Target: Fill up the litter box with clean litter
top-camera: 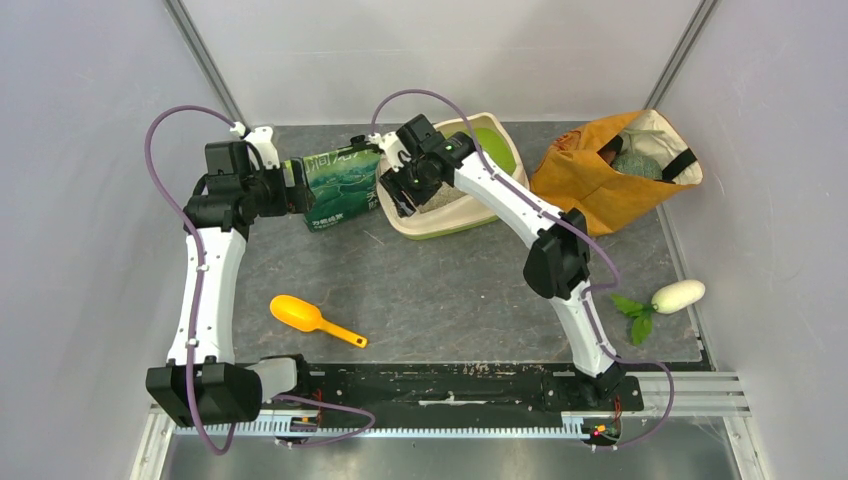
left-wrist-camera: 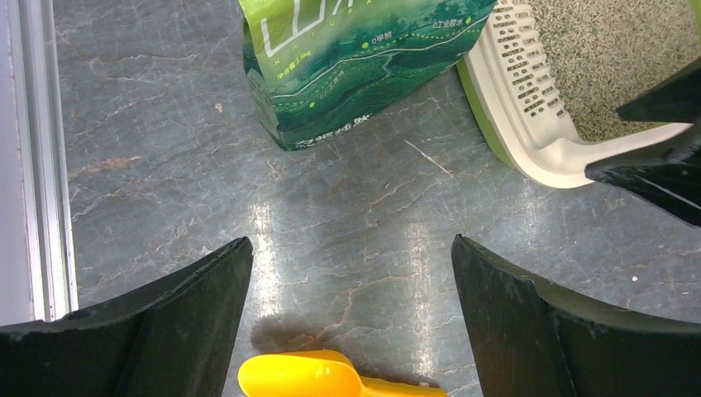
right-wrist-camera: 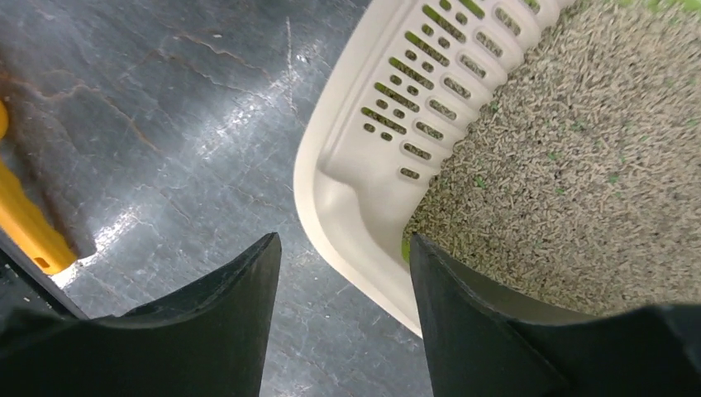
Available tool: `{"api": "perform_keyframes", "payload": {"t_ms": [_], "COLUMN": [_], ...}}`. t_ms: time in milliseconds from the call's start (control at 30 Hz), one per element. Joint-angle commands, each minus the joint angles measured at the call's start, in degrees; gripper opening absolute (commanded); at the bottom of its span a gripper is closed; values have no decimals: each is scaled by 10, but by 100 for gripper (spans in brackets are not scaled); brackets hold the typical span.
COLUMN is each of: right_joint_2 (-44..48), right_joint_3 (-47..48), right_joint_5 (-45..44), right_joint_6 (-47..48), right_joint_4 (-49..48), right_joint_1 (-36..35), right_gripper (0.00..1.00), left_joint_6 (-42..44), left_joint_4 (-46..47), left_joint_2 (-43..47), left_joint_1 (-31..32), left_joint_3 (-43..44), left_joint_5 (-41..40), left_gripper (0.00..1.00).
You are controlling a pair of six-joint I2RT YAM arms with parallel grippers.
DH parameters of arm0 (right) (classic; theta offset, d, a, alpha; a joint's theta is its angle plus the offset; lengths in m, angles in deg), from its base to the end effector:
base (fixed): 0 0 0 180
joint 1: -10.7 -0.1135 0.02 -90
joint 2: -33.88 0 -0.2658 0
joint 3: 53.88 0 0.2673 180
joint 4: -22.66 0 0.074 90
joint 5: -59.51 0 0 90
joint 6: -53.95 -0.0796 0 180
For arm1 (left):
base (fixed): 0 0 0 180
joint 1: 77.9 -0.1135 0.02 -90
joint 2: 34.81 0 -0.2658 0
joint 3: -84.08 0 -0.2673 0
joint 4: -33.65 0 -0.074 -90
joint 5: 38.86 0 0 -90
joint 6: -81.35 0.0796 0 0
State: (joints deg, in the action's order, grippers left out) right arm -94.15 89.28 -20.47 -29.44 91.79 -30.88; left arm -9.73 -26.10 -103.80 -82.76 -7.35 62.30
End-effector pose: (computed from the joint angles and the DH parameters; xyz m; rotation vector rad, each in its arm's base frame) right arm 0.3883 0.3630 0.2694 -1.1095 2.3026 0.4631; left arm 0.2930 0.0095 0.3531 -0.0147 2.2627 -0.1861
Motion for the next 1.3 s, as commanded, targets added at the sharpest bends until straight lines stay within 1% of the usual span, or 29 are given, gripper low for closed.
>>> {"api": "perform_keyframes", "payload": {"t_ms": [0, 100, 133, 267, 367, 533, 700, 900, 1067, 1200, 1267], "right_joint_2": [-25, -36, -38, -47, -51, -53, -48, -19, 9, 13, 18], "right_joint_3": [38, 39, 39, 39, 19, -15, -38, -94, -134, -148, -160], "right_joint_5": [4, 10, 13, 20, 28, 64, 97, 105, 129, 165, 177], "right_joint_6": [-7, -14, -20, -34, -45, -65, -63, -32, 12, 38, 44], "right_joint_4": [-13, -27, -33, -42, -49, -70, -72, -64, -30, 18, 31], "right_joint_1": [5, 7, 7, 8, 14, 36, 43, 45, 52, 68, 77], "right_gripper": [61, 48, 47, 47, 47, 47, 46, 45, 45, 45, 43], "left_joint_6": [-16, -19, -20, -19, -20, -21, -22, -24, -11, -8, -9], "left_joint_4": [0, -1, -1, -1, -2, -1, -1, -1, -1, -1, -2], "left_joint_2": [3, 7, 8, 12, 11, 10, 7, 7, 6, 1, -1], "left_joint_1": [-1, -1, -1, -1, -1, -1, -1, -1, -1, -1, -1], "left_joint_3": [23, 18, 16, 11, 11, 12, 10, 12, 14, 20, 21], "left_joint_5": [10, 10, 11, 9, 6, 8, 6, 8, 16, 18, 22], "left_gripper": [96, 96, 96, 96, 96, 96, 96, 96, 96, 96, 96]}}
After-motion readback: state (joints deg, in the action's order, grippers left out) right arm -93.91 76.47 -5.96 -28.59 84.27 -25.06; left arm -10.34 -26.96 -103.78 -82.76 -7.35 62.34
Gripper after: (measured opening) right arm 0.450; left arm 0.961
